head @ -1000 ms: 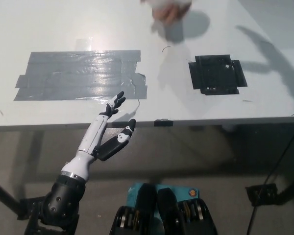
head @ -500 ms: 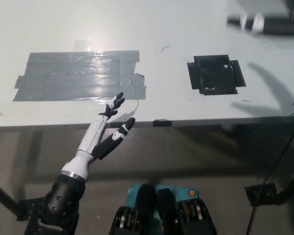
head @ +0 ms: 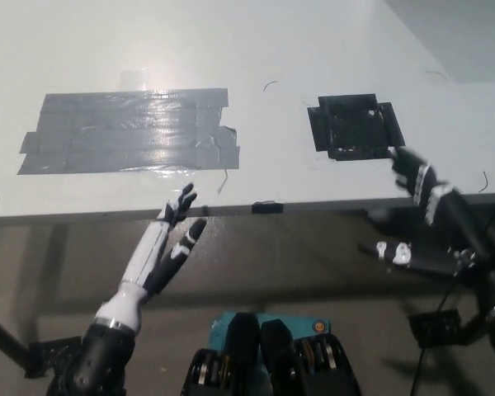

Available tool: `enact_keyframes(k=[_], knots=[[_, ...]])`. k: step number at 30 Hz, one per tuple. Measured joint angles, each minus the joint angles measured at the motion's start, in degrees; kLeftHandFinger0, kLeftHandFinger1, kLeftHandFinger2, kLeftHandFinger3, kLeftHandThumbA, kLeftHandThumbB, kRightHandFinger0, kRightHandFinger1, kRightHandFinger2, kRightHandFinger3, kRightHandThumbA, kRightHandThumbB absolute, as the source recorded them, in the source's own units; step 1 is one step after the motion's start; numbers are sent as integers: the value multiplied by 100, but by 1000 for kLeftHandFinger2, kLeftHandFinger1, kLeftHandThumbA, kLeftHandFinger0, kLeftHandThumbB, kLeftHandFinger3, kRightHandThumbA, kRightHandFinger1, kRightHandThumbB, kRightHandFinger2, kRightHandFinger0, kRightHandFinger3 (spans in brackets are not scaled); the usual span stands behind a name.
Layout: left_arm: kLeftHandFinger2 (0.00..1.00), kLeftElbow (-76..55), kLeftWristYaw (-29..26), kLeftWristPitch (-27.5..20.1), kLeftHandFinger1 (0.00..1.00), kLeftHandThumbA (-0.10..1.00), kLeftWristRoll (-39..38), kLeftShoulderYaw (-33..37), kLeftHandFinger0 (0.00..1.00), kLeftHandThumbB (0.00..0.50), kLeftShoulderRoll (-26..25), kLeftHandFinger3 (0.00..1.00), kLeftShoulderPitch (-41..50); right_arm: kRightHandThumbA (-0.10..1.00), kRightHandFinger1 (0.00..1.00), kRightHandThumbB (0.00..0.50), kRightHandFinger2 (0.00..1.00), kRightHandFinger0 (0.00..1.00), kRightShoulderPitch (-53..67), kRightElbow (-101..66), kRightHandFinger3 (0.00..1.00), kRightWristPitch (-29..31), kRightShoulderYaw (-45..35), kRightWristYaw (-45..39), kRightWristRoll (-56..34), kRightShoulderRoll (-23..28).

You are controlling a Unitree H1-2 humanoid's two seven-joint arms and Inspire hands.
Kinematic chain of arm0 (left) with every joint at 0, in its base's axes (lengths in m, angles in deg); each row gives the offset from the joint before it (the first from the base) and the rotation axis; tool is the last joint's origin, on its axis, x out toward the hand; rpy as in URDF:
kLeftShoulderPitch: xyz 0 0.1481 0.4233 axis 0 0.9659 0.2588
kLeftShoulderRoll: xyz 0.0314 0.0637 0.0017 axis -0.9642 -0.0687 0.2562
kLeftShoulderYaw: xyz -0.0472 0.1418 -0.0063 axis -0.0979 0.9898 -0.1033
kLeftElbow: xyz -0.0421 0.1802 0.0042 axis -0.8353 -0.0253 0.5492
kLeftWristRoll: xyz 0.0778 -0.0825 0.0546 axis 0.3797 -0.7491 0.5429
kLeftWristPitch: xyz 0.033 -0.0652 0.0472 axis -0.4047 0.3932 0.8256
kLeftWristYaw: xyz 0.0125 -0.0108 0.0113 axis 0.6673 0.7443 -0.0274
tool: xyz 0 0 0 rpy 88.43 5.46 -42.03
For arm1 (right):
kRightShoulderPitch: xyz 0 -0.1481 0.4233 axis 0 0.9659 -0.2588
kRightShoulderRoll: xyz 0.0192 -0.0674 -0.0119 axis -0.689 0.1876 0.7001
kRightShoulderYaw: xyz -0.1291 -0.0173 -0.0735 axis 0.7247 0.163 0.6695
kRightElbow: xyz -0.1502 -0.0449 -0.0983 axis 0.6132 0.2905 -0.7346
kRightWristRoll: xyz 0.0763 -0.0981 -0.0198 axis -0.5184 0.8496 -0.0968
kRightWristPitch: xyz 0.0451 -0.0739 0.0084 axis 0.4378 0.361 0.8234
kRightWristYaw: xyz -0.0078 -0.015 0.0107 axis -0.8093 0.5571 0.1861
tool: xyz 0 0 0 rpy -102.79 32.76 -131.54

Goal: A toilet paper roll is kept on the black spot on the desk infront of the robot and the robot inserts its right thumb into the hole in the centre to grab the roll. Then it passes the roll to a person.

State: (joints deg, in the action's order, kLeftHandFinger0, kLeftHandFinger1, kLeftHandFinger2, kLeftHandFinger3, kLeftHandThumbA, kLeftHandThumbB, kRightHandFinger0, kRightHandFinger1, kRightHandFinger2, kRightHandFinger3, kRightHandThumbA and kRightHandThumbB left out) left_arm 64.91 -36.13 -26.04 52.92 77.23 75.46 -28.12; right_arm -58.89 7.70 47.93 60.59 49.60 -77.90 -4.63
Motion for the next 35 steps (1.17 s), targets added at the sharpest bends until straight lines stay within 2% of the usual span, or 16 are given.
enact_keyframes(k=[1, 8, 9, 15, 17, 23, 29, 35], knots=[[1000, 0, 0, -1, 1000, 924, -7, 0, 1000, 64, 1, 1000, 53, 1000, 1000, 283, 1000, 1000, 34, 154, 1000, 78, 10, 11, 6, -36], [1000, -114, 0, -9, 1000, 909, -27, 5, 1000, 73, 2, 1000, 430, 994, 1000, 305, 1000, 1000, 378, 1061, 1000, 680, 132, 76, 41, -278], [1000, -137, 0, -11, 1000, 908, -29, 5, 1000, 73, 2, 1000, 488, 981, 1000, 294, 1000, 1000, 443, 1129, 1000, 766, 152, 82, 52, -287], [1000, -232, -5, -43, 1000, 896, -30, 4, 1000, 66, 12, 1000, 720, 970, 1000, 305, 1000, 1000, 707, 1466, 1000, 1223, 265, 115, 127, -279], [1000, -260, -7, -47, 1000, 894, -30, 3, 1000, 66, 38, 1000, 757, 971, 1000, 317, 1000, 1000, 713, 1497, 1000, 1301, 291, 117, 134, -256], [1000, -363, -13, -51, 1000, 871, -29, -13, 1000, 49, 102, 1000, 908, 962, 1000, 295, 1000, 1000, 712, 1597, 1000, 1429, 418, 128, 237, -214], [1000, -381, -36, -69, 1000, 860, -30, -48, 1000, 55, 101, 1000, 969, 969, 1000, 318, 1000, 1000, 709, 1641, 1000, 1455, 480, 131, 272, -214], [1000, -381, -49, -103, 1000, 862, -33, -54, 1000, 54, 103, 1000, 985, 966, 1000, 301, 1000, 1000, 698, 1646, 1000, 1455, 510, 134, 309, -211]])
